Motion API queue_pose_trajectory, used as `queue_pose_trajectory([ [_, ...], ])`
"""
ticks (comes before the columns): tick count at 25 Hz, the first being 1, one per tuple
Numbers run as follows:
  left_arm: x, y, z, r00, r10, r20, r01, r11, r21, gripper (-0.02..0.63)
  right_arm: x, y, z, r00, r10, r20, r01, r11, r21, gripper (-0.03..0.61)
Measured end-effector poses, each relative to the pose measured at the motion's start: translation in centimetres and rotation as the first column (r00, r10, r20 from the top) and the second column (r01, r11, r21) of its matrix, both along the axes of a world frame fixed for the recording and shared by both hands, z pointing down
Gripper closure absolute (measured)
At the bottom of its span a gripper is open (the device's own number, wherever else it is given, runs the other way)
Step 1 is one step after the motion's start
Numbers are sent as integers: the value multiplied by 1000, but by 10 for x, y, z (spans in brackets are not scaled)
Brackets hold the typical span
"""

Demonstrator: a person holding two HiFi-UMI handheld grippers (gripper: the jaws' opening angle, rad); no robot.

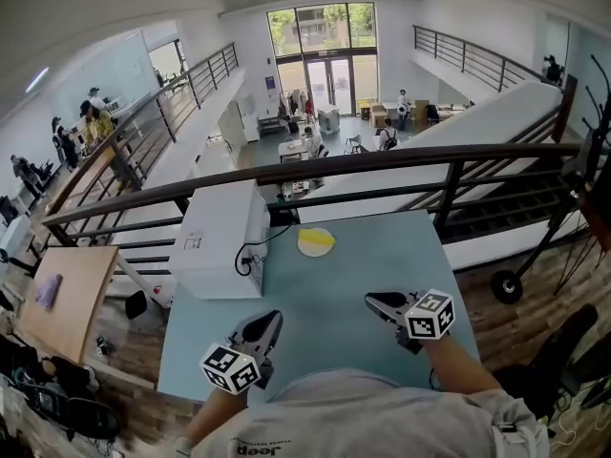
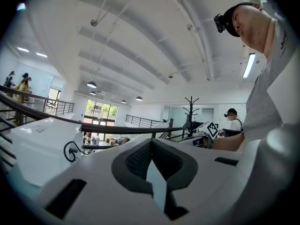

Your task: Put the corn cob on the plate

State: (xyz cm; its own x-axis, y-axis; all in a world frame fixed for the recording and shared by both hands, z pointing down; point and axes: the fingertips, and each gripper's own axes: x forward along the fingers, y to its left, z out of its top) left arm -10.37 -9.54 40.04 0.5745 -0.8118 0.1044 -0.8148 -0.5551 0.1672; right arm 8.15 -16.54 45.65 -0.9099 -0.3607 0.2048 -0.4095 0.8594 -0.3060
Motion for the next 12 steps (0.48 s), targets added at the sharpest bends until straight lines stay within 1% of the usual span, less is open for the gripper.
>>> queue_pose_trajectory([
  [4,-34,-9,-9,1000,13,-4,-13,1000,18,604,-18,4,-9,999,33,20,-34,999,8,561],
  [9,-80,-11,-20,1000,19,-6,-19,999,37,604,-45,12,-10,994,85,64,-81,995,-59,561],
  [12,-104,-7,-13,1000,6,-13,-6,1000,20,604,-66,14,-8,992,94,84,-87,992,-90,561],
])
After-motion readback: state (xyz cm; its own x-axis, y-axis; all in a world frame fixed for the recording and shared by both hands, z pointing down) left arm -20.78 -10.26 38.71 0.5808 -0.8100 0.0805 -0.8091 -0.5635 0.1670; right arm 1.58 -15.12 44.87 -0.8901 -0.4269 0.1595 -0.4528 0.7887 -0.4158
